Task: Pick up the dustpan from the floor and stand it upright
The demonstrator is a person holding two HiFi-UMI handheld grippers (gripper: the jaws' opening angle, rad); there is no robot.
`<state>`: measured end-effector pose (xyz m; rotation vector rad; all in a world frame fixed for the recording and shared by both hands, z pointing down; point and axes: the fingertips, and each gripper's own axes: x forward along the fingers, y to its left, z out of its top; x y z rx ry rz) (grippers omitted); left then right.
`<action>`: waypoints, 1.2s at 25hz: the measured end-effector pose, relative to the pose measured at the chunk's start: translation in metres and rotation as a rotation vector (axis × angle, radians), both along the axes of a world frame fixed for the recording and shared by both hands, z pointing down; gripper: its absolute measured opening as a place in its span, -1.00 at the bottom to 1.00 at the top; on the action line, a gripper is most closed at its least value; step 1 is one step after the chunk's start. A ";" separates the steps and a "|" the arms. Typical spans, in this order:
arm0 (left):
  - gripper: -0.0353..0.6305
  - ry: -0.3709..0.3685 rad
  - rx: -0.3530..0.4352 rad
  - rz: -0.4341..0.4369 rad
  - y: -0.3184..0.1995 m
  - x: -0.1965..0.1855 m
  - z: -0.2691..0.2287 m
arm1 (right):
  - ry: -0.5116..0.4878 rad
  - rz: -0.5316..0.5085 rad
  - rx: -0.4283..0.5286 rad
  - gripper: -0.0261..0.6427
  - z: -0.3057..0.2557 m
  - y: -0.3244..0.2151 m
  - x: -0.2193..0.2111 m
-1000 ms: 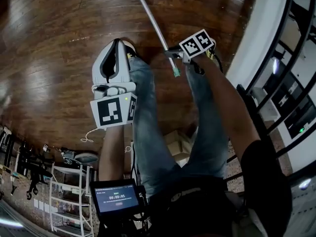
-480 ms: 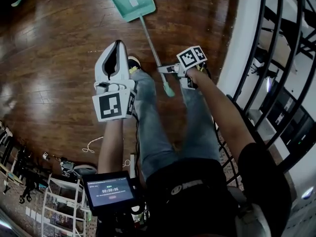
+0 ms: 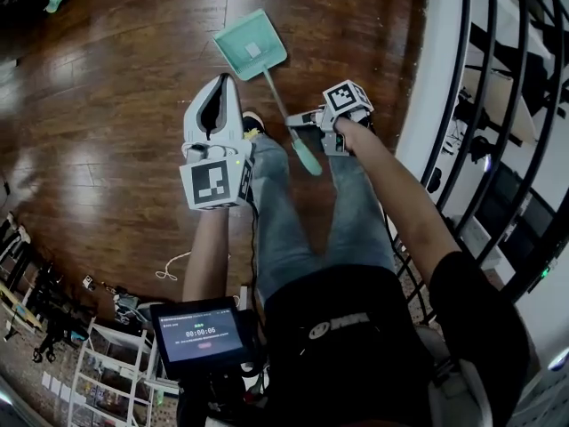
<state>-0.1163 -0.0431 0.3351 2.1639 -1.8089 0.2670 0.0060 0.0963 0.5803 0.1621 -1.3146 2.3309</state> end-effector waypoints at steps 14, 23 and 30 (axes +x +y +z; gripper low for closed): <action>-0.83 -0.010 0.060 -0.080 -0.008 -0.036 -0.046 | 0.006 -0.038 -0.077 -0.41 -0.018 0.012 -0.034; -0.83 -0.016 0.044 -0.101 0.000 -0.062 -0.044 | 0.019 0.001 -0.102 -0.39 -0.020 -0.007 -0.048; -0.83 -0.020 0.050 -0.121 -0.007 -0.078 -0.053 | -0.046 -0.082 0.003 -0.30 -0.019 -0.019 -0.063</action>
